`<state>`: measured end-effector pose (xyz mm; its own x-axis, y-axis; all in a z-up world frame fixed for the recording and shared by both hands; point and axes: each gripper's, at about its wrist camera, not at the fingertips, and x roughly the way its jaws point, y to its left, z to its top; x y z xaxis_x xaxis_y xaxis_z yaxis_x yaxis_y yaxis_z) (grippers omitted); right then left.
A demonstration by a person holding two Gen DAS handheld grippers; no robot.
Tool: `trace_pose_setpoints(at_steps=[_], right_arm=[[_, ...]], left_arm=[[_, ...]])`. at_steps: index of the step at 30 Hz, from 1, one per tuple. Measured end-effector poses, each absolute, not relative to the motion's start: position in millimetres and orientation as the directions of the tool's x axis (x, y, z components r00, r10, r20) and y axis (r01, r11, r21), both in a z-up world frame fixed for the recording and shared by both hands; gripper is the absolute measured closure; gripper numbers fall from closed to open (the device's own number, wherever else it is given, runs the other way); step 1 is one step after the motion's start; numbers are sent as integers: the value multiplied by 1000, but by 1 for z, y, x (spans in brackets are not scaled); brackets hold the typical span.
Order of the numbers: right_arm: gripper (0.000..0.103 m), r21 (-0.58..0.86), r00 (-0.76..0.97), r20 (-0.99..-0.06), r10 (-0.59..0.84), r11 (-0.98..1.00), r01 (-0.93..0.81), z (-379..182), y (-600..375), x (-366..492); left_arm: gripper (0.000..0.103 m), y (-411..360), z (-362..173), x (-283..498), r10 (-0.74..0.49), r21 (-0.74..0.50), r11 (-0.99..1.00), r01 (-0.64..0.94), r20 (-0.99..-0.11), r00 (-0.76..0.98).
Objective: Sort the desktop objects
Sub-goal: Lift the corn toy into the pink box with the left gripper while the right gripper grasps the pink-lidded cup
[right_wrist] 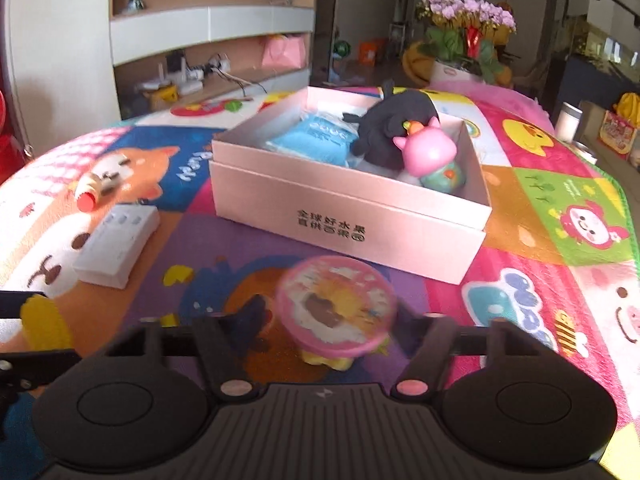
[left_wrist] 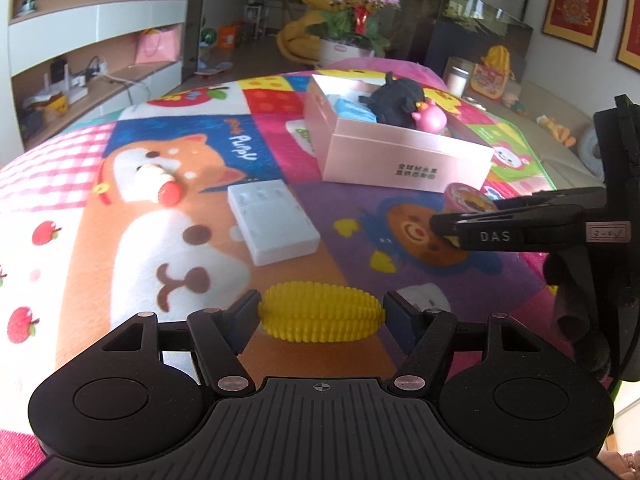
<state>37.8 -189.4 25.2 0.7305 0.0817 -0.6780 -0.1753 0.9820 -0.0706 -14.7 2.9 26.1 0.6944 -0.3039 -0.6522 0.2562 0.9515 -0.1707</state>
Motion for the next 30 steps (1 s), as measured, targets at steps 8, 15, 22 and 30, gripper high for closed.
trace_pose_setpoints(at_steps=[8,15,22,30], right_arm=[[48,-66,752,-651,100,980,-187,63,-208,-10],[48,-73,899,-436,47,993,-87,149,-241,-45],[48,-18,966,-257,-13,1000,8,209,-277,-54],[48,-13,954,-293,-62,998,60,210,-298,-22]], left_arm=[[31,-3,52,-30,-332,-133,939,318,-596,731],[31,-32,120,-17,-378,-21,912,409,-429,820],[31,-75,156,52,-399,14,900,436,-375,837],[3,-61,168,114,-379,-120,925,360,-331,864]])
